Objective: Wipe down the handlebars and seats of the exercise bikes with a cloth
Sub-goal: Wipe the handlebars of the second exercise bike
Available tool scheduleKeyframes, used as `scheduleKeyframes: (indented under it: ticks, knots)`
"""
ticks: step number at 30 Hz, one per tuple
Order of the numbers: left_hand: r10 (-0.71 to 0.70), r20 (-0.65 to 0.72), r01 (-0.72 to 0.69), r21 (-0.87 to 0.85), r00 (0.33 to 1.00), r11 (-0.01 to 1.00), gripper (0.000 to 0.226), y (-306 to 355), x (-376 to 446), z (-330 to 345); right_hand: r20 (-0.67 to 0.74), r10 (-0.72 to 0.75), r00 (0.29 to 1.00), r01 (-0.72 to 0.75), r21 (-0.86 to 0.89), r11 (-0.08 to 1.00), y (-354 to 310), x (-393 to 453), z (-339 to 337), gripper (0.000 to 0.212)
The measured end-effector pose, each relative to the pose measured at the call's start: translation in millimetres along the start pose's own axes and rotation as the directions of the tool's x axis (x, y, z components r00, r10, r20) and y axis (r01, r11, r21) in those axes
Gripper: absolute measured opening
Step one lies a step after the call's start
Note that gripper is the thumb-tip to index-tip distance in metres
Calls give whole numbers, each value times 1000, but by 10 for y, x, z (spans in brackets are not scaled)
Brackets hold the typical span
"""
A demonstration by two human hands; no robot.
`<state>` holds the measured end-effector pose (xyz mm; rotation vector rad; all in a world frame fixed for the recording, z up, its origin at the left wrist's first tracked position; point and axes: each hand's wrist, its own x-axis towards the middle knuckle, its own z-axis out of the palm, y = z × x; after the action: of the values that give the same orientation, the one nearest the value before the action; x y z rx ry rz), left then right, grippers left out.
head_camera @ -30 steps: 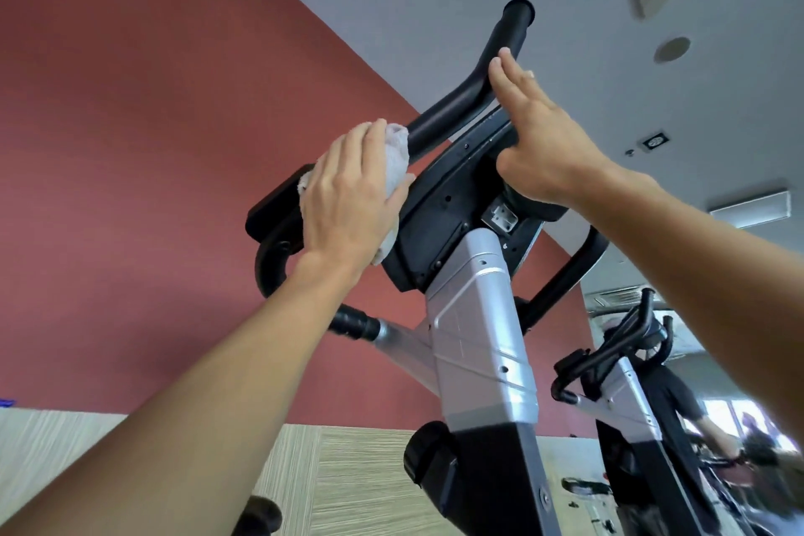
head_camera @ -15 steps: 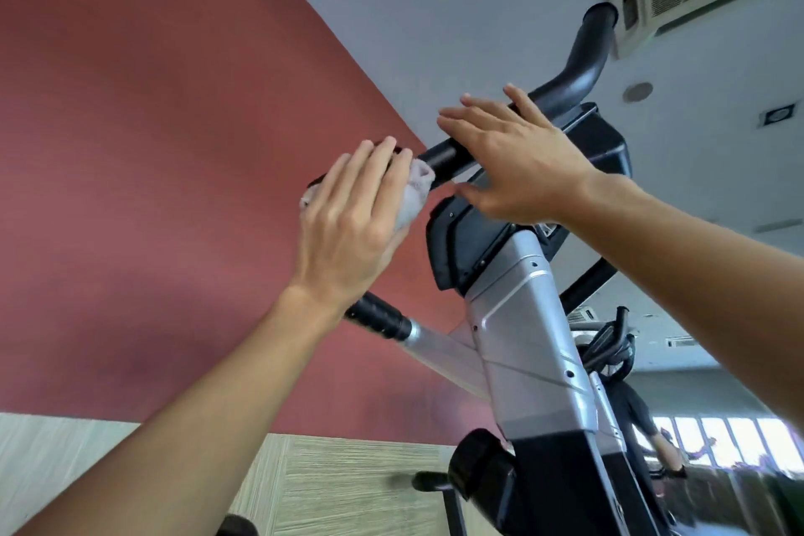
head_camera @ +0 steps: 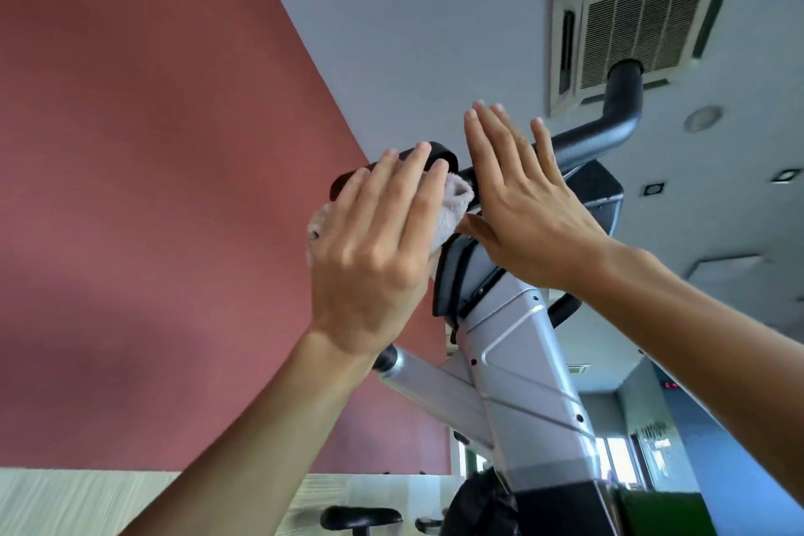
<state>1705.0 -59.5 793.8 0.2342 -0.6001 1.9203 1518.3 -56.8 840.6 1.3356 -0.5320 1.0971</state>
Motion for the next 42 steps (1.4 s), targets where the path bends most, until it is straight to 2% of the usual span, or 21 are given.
scheduleKeyframes:
  ticks: [3,8,13,16,19,21,24,26,29,31,33,36,38,40,42]
  knots:
    - [10,25,-11,13,1000,1000,33,39,74,30,6,1,1000,-1,8,1000,7,13,14,90]
    - [105,48,-104,-25,993,994,33,-109,46,-55,-29,-55,998,57,87,995,56,7,39,83]
    - [86,26,-89,107,996,990,33,79,61,22,96,-133,986,113,197,974,270,17,-99,100]
    - [129,31,-132,162,991,978,36,354,362,299,134,-16,991,-12,209,978,419,-49,-113,102]
    - [64,95,-69,46,993,997,42,457,570,402,110,71,991,-91,190,978,511,-114,-69,106]
    - [112,118,-109,-29,987,994,38,351,475,340,104,90,991,-112,224,968,496,-126,-61,105]
    - [166,115,-164,-35,979,986,41,-8,193,106,107,121,987,-144,241,960,425,-128,-90,101]
    - [111,98,-107,-50,989,993,47,-194,23,-40,113,113,987,-137,237,962,320,-147,-103,99]
    - [-110,94,122,-138,989,983,52,-193,-204,-161,49,-1,999,-14,295,955,41,-132,-167,97]
    - [-273,79,283,-170,959,944,54,-124,-353,-211,-29,-85,996,90,368,925,-166,-37,-244,90]
    - [-392,88,402,-197,916,894,57,-96,-534,-239,-42,-140,989,145,395,907,-322,103,-291,77]
    - [-534,139,550,-269,834,790,64,-59,-831,-262,-12,-225,974,221,243,944,-516,247,-232,63]
    - [-628,202,654,-352,752,670,69,5,-955,-280,-36,-245,969,248,109,963,-615,256,-138,63]
    - [-684,221,701,-419,695,577,69,51,-1010,-279,-52,-276,960,277,17,961,-641,238,-87,76]
    - [-679,198,677,-470,707,567,66,42,-1017,-257,-61,-328,943,325,-59,944,-606,235,-80,93]
